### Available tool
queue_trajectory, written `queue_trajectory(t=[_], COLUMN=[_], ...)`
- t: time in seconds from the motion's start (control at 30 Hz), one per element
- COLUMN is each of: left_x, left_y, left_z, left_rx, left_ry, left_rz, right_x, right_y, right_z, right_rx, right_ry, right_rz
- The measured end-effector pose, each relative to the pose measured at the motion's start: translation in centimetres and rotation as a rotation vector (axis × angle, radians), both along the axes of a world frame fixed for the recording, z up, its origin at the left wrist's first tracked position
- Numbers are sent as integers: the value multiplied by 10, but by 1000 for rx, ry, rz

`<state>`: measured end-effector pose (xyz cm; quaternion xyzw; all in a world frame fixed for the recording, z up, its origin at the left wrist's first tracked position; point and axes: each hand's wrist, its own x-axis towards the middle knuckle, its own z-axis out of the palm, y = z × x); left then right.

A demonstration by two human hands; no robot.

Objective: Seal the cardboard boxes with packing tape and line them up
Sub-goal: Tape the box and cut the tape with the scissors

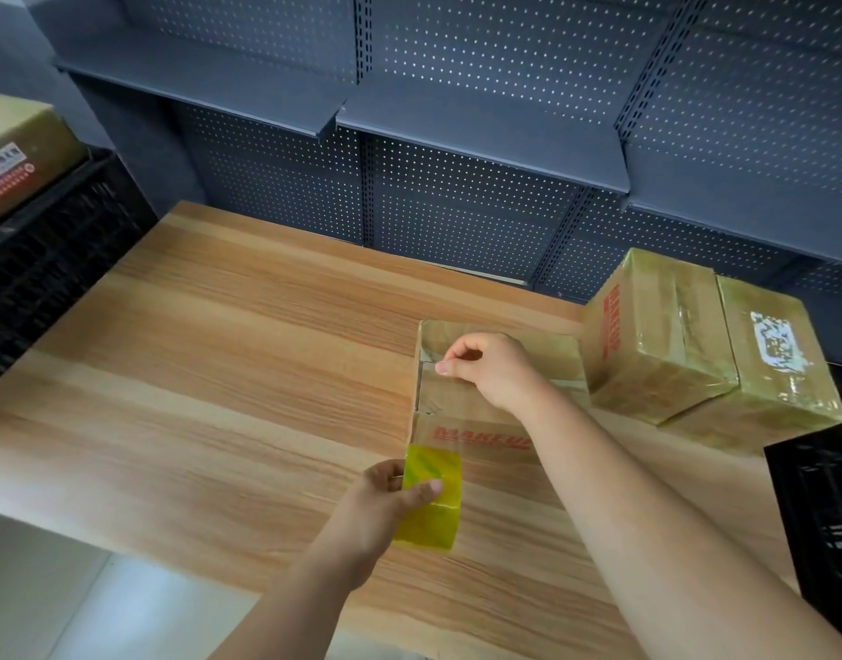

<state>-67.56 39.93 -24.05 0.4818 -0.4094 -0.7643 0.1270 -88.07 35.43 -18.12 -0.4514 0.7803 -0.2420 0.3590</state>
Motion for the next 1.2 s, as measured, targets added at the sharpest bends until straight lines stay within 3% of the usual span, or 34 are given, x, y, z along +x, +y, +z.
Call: queue_trajectory(t=[0.33,0.7,0.8,0.9,1.0,1.07,1.2], left_x=[-3,-10,-13,-14,-14,-11,-5], left_y=[0,-8,-10,-11,-9,-7,5], left_z=[-11,-27,-28,-28,-26,-28,-38], left_rx=[-5,-10,-6,-2,-18,-25,-108], left_ry=[-13,-38,-56,-40,-41,-5,4], left_rz=[7,36,55,59,38,1,15], right_x=[3,5,6,14,29,30,26], right_y=[-2,-5,9,42,57,53,43], right_z=[-16,-21,-21,-26,-31,-36,-40], right_rx=[-30,-65,-211,-472,-145,-37,-26], right_ry=[161,230,218,454,616,698,741], right_rz=[47,-126,-113,150,506,536,496])
